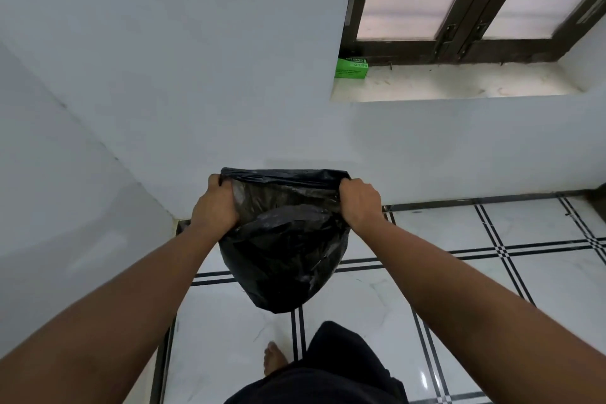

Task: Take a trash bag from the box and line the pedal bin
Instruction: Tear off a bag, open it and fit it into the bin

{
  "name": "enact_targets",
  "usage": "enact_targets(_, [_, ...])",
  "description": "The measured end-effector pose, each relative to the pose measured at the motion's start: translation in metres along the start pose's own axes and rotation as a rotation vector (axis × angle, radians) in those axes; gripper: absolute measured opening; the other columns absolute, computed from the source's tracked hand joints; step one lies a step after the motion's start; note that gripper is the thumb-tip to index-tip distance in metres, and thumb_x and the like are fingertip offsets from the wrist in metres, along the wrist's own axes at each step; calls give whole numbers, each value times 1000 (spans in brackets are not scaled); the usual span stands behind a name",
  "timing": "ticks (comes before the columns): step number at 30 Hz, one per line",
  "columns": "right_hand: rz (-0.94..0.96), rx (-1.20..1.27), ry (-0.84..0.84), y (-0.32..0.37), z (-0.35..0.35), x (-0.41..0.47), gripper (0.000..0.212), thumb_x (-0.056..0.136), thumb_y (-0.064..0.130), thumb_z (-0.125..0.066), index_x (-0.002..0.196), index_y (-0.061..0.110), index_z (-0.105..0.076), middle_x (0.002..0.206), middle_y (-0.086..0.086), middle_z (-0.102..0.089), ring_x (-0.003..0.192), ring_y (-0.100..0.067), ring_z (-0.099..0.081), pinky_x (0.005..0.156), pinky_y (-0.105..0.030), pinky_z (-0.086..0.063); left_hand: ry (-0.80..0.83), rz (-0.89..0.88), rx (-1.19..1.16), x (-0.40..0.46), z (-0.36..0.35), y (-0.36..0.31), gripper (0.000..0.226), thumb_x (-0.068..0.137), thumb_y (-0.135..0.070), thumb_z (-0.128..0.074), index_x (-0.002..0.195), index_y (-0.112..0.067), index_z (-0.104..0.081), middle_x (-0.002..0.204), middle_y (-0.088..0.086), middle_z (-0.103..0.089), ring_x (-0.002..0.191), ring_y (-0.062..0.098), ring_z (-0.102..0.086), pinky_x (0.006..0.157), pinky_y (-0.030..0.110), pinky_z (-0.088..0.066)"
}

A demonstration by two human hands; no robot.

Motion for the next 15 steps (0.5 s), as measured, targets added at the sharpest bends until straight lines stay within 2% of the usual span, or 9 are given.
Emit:
enact_targets(2, [-47,120,-28,1,-5,5,16,90,2,-46,102,8,-55,91,-14,-59,79,-35,-63,62,-35,-39,3,10,-21,5,-4,1,57,89,-26,-67,138,-7,-46,144,14,-34,95,43,-65,84,49,-55])
enact_targets(4, [-80,237,-68,-1,-10,7,16,90,11,-37,104,13,-44,83,-16,-61,68,-32,-54,57,-38,-36,19,18,-39,9,-8,3,56,88,-22,-67,137,-6,-46,145,14,-33,94,43,-66,83,49,-55])
enact_targets(6, [-61,308,-104,-5,-12,8,17,90,6,-40,104,12,-46,92,-14,-63,69,-32,-56,58,-39,-43,33,17,-49,14,-10,4,57,85,-17,-67,136,-6,-46,145,14,-32,95,43,-66,83,48,-55])
enact_targets(8, [24,228,-138,-10,-21,13,15,88,-1,-52,98,6,-59,107,-9,-58,75,-33,-60,64,-40,-51,44,25,-69,19,-10,5,58,83,-14,-67,137,-6,-45,146,14,-31,95,43,-66,84,46,-55])
enact_targets(9, [54,232,-145,-13,-24,16,15,86,-1,-56,96,7,-64,108,-7,-58,77,-32,-61,66,-38,-52,44,26,-83,22,-10,5,59,82,-13,-67,137,-6,-45,146,14,-31,96,43,-66,84,46,-55])
enact_targets(11, [76,272,-142,-16,-26,16,22,83,1,-58,100,14,-63,101,-4,-62,82,-31,-62,67,-35,-47,47,21,-108,25,-10,5,60,81,-13,-67,137,-6,-46,147,13,-31,97,42,-66,85,46,-55])
enact_targets(15, [-12,435,-74,-12,-30,21,30,77,4,-61,101,18,-49,88,0,-60,77,-25,-56,63,-32,-38,68,15,-148,38,-16,7,58,81,-13,-68,134,-5,-47,146,12,-33,102,40,-65,89,47,-55])
Point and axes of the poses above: each hand's wrist, its own x-axis towards the middle knuckle, its own z-axis out of the back of the hand, y = z × x, the point moved 3 cm from there along x, towards the middle knuckle
